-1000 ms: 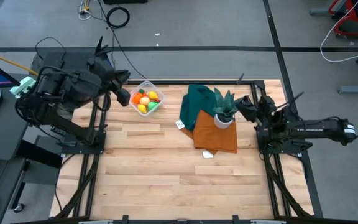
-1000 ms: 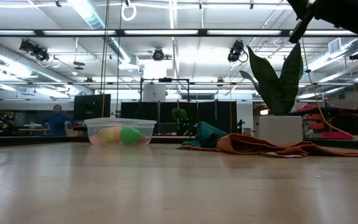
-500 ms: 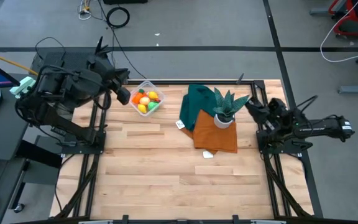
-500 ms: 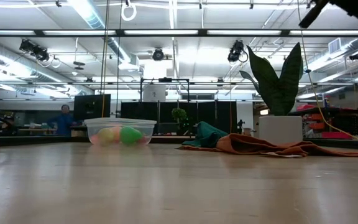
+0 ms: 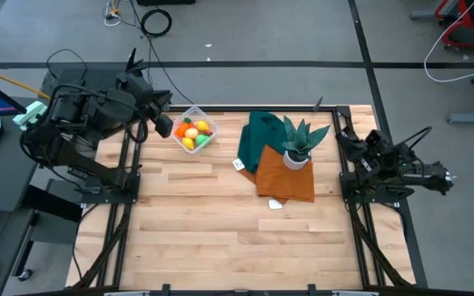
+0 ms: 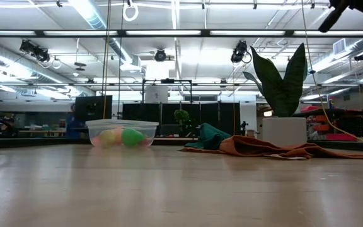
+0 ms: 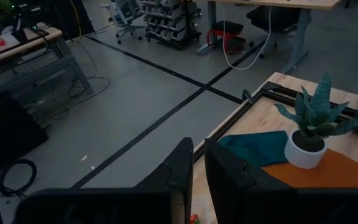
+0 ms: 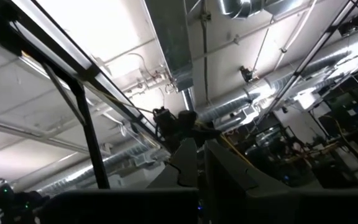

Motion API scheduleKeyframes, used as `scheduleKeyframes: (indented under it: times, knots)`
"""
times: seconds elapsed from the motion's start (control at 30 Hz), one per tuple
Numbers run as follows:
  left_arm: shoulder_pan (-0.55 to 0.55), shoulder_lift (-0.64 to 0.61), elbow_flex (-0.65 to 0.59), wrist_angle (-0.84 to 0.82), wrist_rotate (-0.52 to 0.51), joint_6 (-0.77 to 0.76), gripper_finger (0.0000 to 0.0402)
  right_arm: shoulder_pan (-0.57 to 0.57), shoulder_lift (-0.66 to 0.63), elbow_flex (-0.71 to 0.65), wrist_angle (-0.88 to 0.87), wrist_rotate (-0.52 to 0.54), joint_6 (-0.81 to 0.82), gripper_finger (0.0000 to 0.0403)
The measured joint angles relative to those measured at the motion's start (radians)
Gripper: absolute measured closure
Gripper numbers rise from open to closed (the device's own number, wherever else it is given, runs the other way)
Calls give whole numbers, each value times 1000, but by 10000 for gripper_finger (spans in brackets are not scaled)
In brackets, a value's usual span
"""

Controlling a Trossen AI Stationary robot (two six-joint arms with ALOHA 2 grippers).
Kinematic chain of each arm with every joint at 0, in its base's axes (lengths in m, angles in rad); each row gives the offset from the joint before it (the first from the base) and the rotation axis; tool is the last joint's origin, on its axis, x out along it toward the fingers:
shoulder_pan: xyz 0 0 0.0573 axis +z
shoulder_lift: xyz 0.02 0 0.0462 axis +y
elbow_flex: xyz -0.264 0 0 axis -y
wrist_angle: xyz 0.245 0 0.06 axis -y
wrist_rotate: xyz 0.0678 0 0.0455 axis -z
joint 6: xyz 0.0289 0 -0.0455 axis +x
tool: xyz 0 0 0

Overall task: Pick and placing Produce into tupperware
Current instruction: Return to Home Position

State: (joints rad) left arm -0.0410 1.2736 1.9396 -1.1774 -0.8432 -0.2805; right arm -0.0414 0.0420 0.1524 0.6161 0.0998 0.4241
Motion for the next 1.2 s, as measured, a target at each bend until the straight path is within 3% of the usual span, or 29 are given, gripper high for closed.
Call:
scheduleKeyframes:
  times: [0.2, 0.47, 0.93, 1.2]
  knots:
    - [0, 0, 0, 0, 2, 1, 361, 0, -41, 30, -137, 1, -17, 403]
    - [0, 0, 0, 4, 3, 2, 358, 0, -43, 173, -562, 0, -34, 403]
    - [0, 0, 0, 64, 2, 47, 367, 0, -42, 75, -464, -1, -31, 403]
    - [0, 0, 0, 70, 2, 57, 359, 0, -42, -64, -241, -2, 17, 403]
